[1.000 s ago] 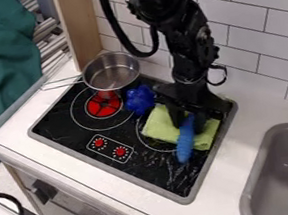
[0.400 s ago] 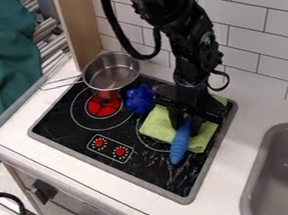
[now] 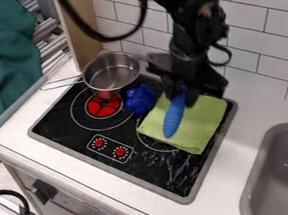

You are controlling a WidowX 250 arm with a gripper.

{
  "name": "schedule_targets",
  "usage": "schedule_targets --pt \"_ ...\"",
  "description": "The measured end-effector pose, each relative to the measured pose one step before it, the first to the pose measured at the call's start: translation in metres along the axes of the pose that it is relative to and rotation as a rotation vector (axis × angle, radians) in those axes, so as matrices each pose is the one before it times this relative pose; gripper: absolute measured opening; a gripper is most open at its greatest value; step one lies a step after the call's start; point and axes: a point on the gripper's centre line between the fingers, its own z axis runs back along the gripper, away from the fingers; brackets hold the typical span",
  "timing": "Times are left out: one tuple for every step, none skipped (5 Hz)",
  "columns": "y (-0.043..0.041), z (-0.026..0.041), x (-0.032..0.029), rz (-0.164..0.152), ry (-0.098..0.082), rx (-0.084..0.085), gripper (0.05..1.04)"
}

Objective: Move the blue fork below the left burner

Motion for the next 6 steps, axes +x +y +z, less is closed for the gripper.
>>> schedule_targets --pt "0.01268 0.01408 -0.00602 0.0260 -0.0246 0.0124 0.311" --pt "0.04332 -0.01034 -0.01779 0.1076 0.0355 -0.0090 0.311" --pt "0.04140 -0.00756 -0.00632 0.0142 0.0130 0.0002 0.311" --pt "0.03835 -0.02026 -0.01558 -0.0088 0.0648 0.0088 0.311" --pt "0.01540 -0.01529 -0.00137 -0.0559 0.0354 -0.0186 0.311" --pt "0.01382 -0.01000 -0.00337 -0.1258 -0.0051 -0.0088 0.311"
